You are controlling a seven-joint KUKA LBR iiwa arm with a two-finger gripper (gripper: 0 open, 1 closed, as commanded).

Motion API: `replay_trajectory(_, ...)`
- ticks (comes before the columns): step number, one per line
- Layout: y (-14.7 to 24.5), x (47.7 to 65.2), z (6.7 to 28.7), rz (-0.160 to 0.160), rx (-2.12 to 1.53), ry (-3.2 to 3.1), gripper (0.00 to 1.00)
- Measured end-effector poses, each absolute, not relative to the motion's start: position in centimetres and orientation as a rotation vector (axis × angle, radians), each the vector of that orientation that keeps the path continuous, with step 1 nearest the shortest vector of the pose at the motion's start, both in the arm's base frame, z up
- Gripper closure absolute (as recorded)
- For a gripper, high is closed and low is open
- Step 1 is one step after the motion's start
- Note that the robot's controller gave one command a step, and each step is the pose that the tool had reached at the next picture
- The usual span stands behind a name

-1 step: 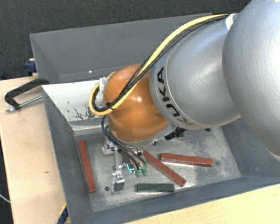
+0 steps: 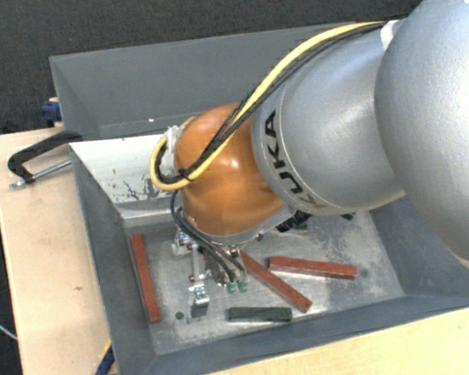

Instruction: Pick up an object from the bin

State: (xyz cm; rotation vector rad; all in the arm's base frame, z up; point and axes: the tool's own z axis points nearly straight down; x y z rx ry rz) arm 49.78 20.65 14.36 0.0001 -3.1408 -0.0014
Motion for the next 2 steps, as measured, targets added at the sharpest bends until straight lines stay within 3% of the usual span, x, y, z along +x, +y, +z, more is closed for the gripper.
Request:
replay_trajectory(1,17.1,49.7,10.7,-0.005,0.452,-3.114,0.0)
replay_trajectory(2,14.2,49.6,12.2,-0.004,0.474,-3.109,0.0)
